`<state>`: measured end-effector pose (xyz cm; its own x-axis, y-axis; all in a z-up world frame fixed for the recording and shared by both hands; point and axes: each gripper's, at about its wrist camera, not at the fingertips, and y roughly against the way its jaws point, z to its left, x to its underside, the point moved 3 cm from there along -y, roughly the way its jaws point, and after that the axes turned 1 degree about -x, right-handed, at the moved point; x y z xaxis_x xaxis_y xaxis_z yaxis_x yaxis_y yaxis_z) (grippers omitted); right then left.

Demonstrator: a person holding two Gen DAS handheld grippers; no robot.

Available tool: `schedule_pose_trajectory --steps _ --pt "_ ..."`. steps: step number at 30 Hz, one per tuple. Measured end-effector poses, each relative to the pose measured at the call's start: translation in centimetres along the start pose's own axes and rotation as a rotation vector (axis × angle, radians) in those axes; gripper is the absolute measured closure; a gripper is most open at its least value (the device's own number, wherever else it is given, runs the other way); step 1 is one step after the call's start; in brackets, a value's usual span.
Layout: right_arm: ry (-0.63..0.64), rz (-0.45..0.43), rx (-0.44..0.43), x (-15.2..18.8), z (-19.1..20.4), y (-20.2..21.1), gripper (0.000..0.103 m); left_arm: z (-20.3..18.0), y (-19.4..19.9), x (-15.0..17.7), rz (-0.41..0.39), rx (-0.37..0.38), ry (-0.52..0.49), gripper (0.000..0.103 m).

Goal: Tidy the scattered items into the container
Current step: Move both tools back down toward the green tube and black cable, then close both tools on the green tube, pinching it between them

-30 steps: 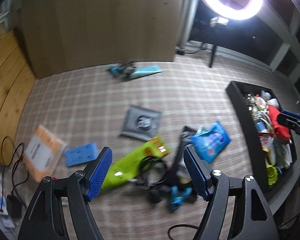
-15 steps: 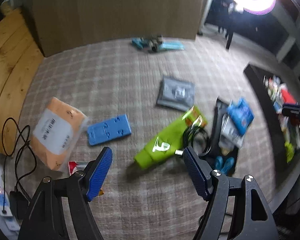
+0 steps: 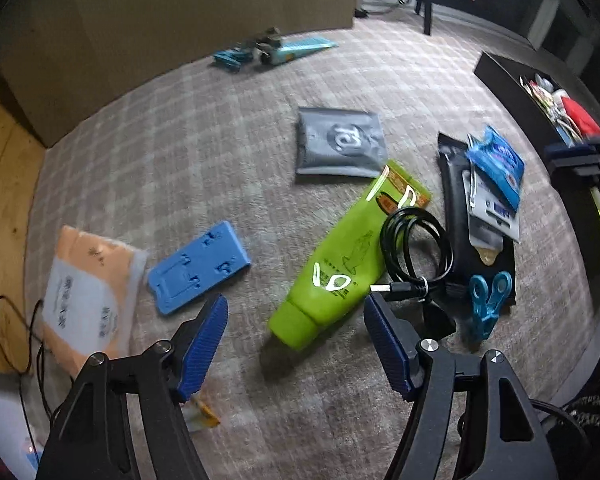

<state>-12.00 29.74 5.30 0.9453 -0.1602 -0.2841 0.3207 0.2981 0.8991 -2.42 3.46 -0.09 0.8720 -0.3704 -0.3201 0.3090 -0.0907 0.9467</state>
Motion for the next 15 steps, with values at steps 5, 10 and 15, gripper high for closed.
schedule_pose_trajectory --steps 5,10,15 --pt "0.046 0.037 -0.039 -2.5 3.4 -2.5 0.052 -0.6 -1.8 0.5 0.039 -0.004 -0.056 0.04" --pt "0.003 0.105 -0.06 -4.3 4.3 -5.6 0.052 -0.3 -2.5 0.1 0.02 0.051 0.021 0.052" --pt "-0.083 0.167 -0.1 -5.5 3.7 -8.0 0.052 -0.9 -2.4 -0.6 -0.01 0.047 0.036 0.056"
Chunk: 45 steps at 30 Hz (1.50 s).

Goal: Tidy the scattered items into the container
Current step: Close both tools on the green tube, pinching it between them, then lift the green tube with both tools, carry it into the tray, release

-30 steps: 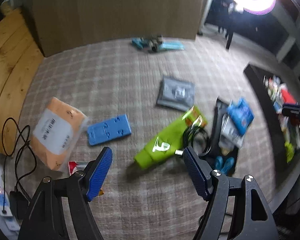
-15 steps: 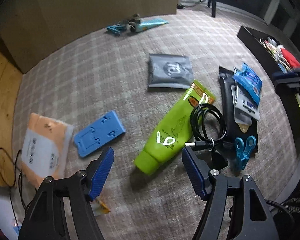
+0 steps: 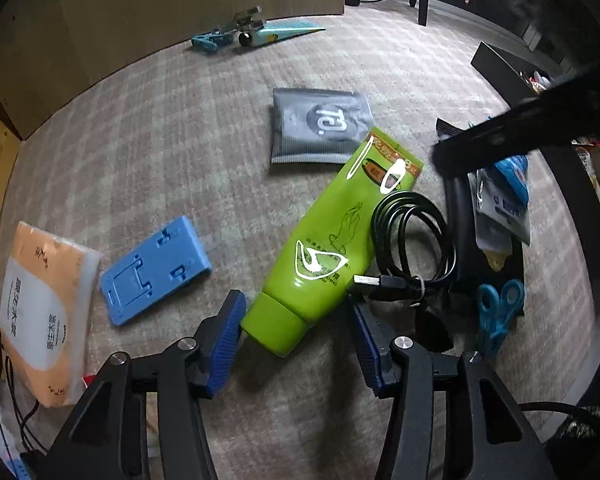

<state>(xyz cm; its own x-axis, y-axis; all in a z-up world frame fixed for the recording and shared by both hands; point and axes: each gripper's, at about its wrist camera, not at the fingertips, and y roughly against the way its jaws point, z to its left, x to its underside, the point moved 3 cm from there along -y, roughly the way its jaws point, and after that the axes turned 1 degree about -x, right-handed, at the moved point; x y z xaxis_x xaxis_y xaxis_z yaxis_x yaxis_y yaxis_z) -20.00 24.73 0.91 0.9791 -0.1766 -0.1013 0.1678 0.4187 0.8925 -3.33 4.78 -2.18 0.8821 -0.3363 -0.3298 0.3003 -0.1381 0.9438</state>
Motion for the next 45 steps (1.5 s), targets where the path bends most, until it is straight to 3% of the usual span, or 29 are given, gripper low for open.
schedule_pose_trajectory --steps 3,6,8,10,16,23,29,30,34,37,40,43,45 --pt "-0.069 0.017 -0.036 -0.9 -0.9 -0.8 0.052 -0.6 0.1 -0.3 -0.006 0.029 0.015 0.063" --pt "-0.085 0.023 -0.035 -1.6 -0.8 -1.2 0.052 -1.6 0.3 -0.5 -0.002 0.073 -0.009 0.063" --pt "-0.079 0.03 -0.024 -1.9 -0.6 -1.6 0.052 -1.6 0.6 -0.5 0.016 0.126 -0.017 0.054" --pt "-0.076 0.036 -0.02 -2.1 -0.4 -2.2 0.052 -0.5 1.0 -0.7 0.023 0.137 0.013 0.049" --pt "-0.097 0.013 -0.037 -2.7 -0.2 -2.4 0.053 3.4 2.5 -2.9 -0.003 0.132 0.119 0.053" --pt "-0.113 0.017 -0.075 -1.3 0.5 -3.0 0.059 1.2 -0.7 -4.1 0.06 0.207 0.038 0.051" --pt "-0.106 -0.004 -0.088 -1.6 1.2 -3.6 0.069 -0.7 -0.1 -3.4 0.064 0.233 -0.017 0.06" --pt "-0.102 -0.003 -0.093 -1.6 1.4 -3.8 0.073 -0.6 0.0 -3.3 0.064 0.227 -0.014 0.07" --pt "-0.077 -0.009 -0.091 -1.6 2.2 -4.1 0.074 0.5 0.1 -3.2 0.067 0.256 0.053 0.073" --pt "-0.091 0.0 -0.132 -1.7 2.3 -4.2 0.074 1.2 0.5 -3.3 0.052 0.268 0.105 0.083" --pt "-0.075 -0.004 -0.179 -1.7 3.2 -3.8 0.091 1.4 1.2 -3.4 0.036 0.26 0.105 0.088" --pt "-0.037 -0.007 -0.181 -1.8 4.4 -3.4 0.091 0.6 0.7 -3.7 0.038 0.233 0.089 0.087" --pt "-0.044 -0.003 -0.14 -1.8 4.3 -3.6 0.081 0.4 0.7 -3.8 0.032 0.23 0.091 0.087"
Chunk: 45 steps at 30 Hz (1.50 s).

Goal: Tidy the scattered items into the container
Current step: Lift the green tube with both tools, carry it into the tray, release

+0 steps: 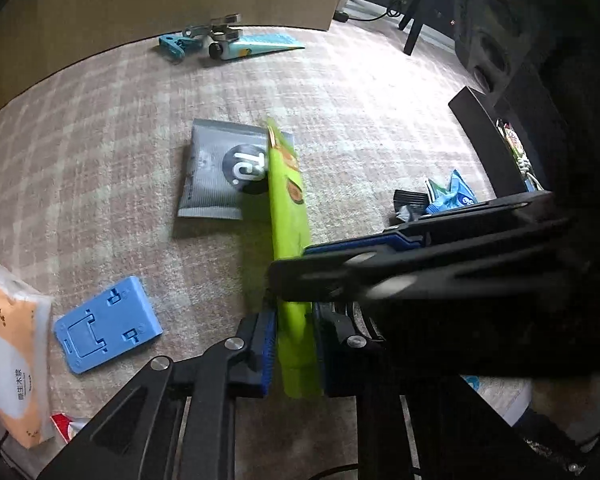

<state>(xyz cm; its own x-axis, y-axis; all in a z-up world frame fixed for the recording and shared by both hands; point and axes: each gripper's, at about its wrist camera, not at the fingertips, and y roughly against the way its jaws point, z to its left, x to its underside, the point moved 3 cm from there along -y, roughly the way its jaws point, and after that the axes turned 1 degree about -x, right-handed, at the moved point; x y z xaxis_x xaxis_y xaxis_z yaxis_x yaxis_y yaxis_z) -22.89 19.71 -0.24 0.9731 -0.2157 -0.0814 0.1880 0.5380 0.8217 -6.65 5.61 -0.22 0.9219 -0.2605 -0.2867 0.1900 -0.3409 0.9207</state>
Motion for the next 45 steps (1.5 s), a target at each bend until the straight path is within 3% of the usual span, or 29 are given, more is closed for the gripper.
schedule_pose_trajectory --steps 1,10,12,13,17,23,32,45 --pt "-0.009 -0.002 0.026 0.0 -0.2 -0.1 0.07 -0.1 -0.1 0.0 -0.004 -0.001 0.004 0.087" --pt "-0.094 0.012 0.07 -0.7 -2.3 -0.1 0.065 -2.9 -0.1 0.6 -0.043 -0.001 -0.056 0.088" --pt "-0.093 0.02 0.074 -0.9 -2.6 -0.2 0.067 -3.4 -0.3 0.5 -0.044 0.008 -0.061 0.088" --pt "-0.092 0.019 0.076 -0.9 -2.7 -0.2 0.073 -3.7 -0.4 0.4 -0.044 0.01 -0.059 0.088" --pt "-0.109 -0.012 0.062 -0.4 -3.5 0.5 0.083 -4.5 -0.4 0.1 -0.047 0.005 -0.074 0.088" --pt "-0.12 -0.06 0.036 0.0 -4.0 2.6 0.087 -6.8 0.8 -0.9 -0.075 0.017 -0.115 0.086" --pt "-0.17 -0.206 0.004 0.8 -6.8 10.7 0.09 -14.5 2.4 -4.8 -0.123 0.032 -0.28 0.086" --pt "-0.343 -0.449 0.198 4.1 -19.5 27.7 0.09 -31.9 0.0 -11.7 -0.171 0.179 -0.478 0.087"
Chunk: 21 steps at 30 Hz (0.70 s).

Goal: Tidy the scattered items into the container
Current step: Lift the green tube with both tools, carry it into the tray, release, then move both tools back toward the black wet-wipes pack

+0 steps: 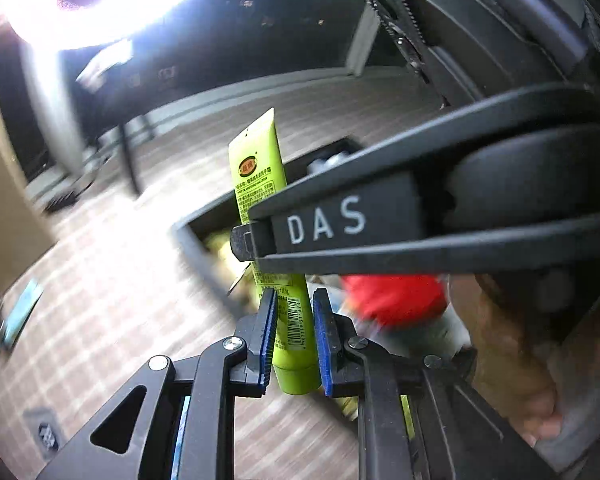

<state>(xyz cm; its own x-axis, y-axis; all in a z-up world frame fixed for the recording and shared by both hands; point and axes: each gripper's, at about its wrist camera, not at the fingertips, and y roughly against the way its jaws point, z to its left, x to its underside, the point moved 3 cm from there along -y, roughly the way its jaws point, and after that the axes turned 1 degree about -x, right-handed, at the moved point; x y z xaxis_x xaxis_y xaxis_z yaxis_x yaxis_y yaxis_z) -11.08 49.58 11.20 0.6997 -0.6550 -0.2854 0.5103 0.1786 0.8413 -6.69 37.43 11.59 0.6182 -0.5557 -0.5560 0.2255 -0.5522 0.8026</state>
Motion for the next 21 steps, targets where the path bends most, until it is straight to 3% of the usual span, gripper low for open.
schedule_pose_trajectory --steps 1,3,4,5,7,13,21 --pt "-0.009 -0.022 0.023 -0.7 -1.1 1.0 0.09 -0.7 -0.5 -0.8 0.01 0.006 -0.011 0.085" --pt "-0.021 -0.069 0.067 -1.9 -2.9 2.9 0.089 -1.5 -1.1 -1.6 0.027 0.001 -0.019 0.055" --pt "-0.034 -0.091 0.1 -2.5 -3.9 3.9 0.08 -1.7 -1.1 -1.8 0.02 -0.005 -0.022 0.053" --pt "-0.047 -0.105 0.126 -3.0 -4.6 4.8 0.065 -1.7 -0.9 -1.9 0.013 -0.008 -0.028 0.054" --pt "-0.058 -0.146 0.124 -3.5 -5.5 6.4 0.052 -1.4 -0.5 -1.7 0.009 -0.015 -0.029 0.054" --pt "-0.02 -0.174 0.135 -3.4 -5.6 7.4 0.051 1.0 1.7 -0.7 0.003 -0.074 0.028 0.054" --pt "0.071 -0.125 0.104 -0.9 -3.0 4.9 0.051 9.2 6.3 2.3 -0.003 -0.213 0.168 0.054"
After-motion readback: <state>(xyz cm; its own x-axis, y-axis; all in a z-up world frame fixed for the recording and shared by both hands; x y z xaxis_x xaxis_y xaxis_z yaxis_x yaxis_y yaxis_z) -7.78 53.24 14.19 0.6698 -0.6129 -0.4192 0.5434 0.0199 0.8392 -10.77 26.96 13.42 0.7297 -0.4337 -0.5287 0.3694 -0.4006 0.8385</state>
